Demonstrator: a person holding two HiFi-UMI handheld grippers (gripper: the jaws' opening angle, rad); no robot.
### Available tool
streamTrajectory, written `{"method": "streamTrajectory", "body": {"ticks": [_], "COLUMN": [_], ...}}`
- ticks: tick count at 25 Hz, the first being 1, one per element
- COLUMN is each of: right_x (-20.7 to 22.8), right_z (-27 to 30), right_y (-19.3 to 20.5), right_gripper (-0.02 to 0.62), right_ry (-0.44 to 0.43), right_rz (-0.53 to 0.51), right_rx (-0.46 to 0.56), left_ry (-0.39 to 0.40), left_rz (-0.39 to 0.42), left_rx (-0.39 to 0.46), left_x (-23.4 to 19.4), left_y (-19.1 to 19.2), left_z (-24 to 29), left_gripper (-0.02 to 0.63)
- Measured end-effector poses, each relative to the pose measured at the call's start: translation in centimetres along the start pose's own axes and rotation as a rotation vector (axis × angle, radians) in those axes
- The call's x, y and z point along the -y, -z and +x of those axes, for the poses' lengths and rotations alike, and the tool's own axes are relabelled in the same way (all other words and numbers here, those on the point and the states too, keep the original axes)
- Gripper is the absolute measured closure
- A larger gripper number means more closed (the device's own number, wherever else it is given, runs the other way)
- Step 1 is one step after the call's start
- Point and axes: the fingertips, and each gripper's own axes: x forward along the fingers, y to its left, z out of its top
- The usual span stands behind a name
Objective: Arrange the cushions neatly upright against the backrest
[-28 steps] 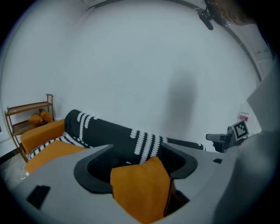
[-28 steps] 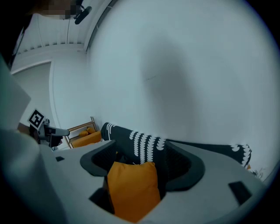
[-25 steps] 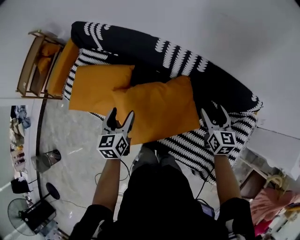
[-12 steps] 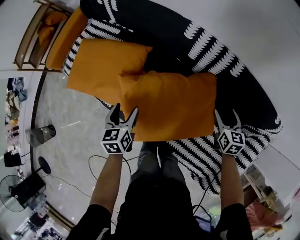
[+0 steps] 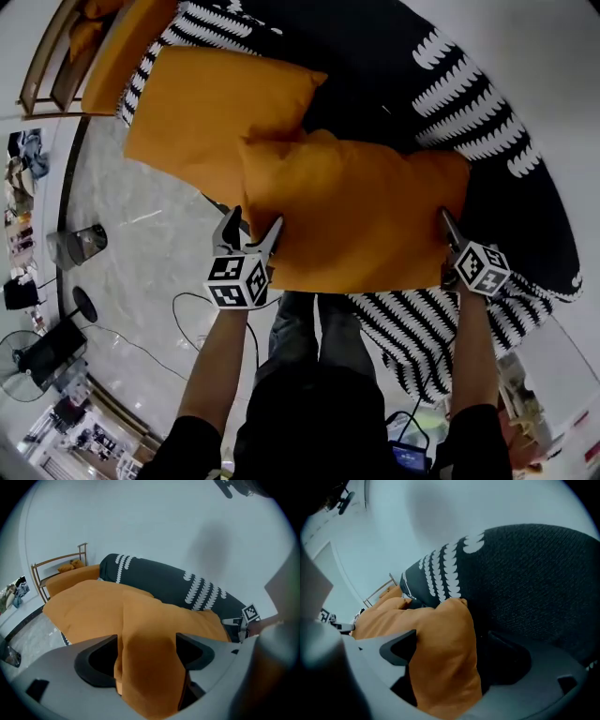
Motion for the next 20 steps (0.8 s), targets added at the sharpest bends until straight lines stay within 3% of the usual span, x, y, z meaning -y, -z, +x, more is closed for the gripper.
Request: {"method": "streamTrajectory", "body": {"ticks": [5, 9, 13, 15, 20], "right_x": [-0.7, 0.8, -0.3, -0.9, -1.7], "right_z": [2.7, 4.7, 6.8, 6.4, 2.9], "right_y": [0.4, 2.0, 3.3, 3.1, 3.3], "right_gripper": [0.086, 0.08, 0.084, 0.124, 0.287], "right_ry": [-0.049, -0.129, -0.135, -0.131, -0.093], "right_rz": [-0.004, 0.076, 0.065, 0.059, 0.021], "right_rx": [-0.064, -0.113, -0.093, -0.078, -0.089], "left_ry": [0.02, 0.045, 0.073, 0.097, 0.183], "left_rz": [-0.006, 0.04, 0.037, 0.022, -0.072], "left_rx": [-0.039, -0.076, -0.11, -0.122, -0.153], "left_x": [-1.9, -0.6, -1.3, -0.6, 2.1], "left_y": [0.3, 1.5, 2.6, 2.4, 2.4], "left_z": [1.8, 4.6, 6.2, 6.0, 4.0], "left_gripper": [0.178, 0.172, 0.175, 0.19, 0.344]}}
